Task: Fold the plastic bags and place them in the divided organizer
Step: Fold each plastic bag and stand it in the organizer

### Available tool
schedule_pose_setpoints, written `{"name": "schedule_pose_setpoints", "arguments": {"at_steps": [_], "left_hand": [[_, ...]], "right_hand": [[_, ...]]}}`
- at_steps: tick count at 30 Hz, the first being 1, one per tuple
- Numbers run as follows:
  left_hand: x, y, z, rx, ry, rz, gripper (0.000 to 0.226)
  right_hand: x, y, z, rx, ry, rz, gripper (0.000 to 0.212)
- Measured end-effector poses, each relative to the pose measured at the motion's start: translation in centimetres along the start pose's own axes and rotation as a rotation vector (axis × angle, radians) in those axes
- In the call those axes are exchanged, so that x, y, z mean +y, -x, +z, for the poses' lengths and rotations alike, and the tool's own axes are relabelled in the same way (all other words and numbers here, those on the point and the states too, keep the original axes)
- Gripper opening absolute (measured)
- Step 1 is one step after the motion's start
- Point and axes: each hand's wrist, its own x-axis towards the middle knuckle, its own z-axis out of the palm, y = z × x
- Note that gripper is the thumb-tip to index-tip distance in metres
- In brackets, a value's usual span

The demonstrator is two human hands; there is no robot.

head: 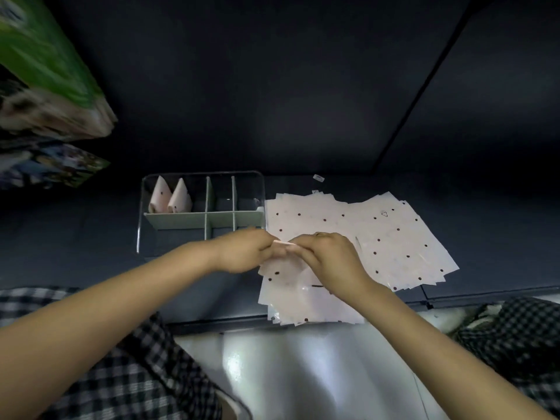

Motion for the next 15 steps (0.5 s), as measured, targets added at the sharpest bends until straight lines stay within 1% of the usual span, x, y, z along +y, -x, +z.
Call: {"name": "schedule_pose_setpoints", "arguments": {"at_steps": [3,4,6,8,10,11,12,14,15], "left_hand": [[-1.4,1.5,-1.0,0.23,0.02,0.022,0.034],[-1.9,1.8,-1.4,0.273,0.027,0.035,0.034],[-2.8,2.1,-2.1,0.308,0.046,0.054,0.032],[-3.9,2.1,-2.6,0.356,0.171,0.071,0.027],[-5.1,2.2,-3.0,0.348,0.381,0.067,0.019],[-6.0,2.2,-3.1,0.307,0.443,0.035,0.009],[-6.9,2.3,-3.2,0.255,0.436,-0.007,0.003],[-9.4,2.4,-3.2,0.168,0.331,-0.103,0.008],[-10.7,2.5,-3.4,0.17,0.243,-0.174,0.011]], "right_hand": [[-1.1,-1.5,0.0,0.003,-0.097,-0.007,0.027],[-1.4,-1.9,-0.1,-0.007,-0.144,0.003,0.027],[-2.0,-3.0,0.0,-0.054,-0.2,0.026,0.028],[-2.4,-4.2,0.0,-0.124,-0.182,0.049,0.024],[-2.8,-5.6,0.0,-0.171,-0.228,0.088,0.02],[-3.1,-6.4,0.0,-0.181,-0.293,0.117,0.021],[-3.3,-7.2,0.0,-0.18,-0.366,0.149,0.021],[-3.5,-9.1,0.2,-0.159,-0.463,0.205,0.012],[-3.5,-10.2,0.4,-0.149,-0.478,0.23,0.007]]}}
